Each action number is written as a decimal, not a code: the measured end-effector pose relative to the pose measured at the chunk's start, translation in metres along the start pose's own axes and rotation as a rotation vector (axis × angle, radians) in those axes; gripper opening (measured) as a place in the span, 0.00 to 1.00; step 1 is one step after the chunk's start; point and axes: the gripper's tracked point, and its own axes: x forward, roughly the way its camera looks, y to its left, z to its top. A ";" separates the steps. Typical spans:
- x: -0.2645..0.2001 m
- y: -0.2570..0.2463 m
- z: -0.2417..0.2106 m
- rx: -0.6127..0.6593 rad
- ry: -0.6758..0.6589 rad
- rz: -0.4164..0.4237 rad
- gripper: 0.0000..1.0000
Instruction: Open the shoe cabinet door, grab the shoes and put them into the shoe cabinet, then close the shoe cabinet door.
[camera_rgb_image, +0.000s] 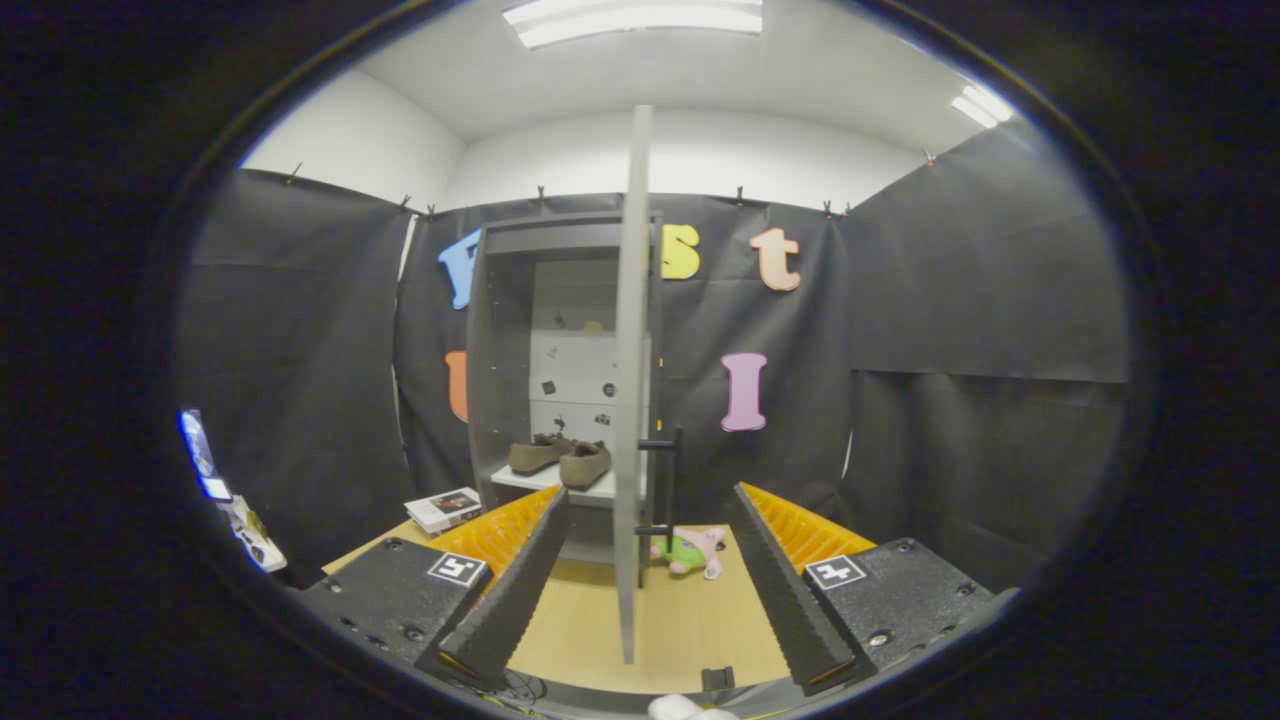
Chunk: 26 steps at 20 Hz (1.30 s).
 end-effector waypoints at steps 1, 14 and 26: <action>0.008 -0.016 -0.005 0.004 0.012 -0.007 1.00; 0.137 -0.042 -0.022 0.025 0.073 0.228 0.99; 0.135 0.028 -0.021 0.002 0.125 0.260 0.95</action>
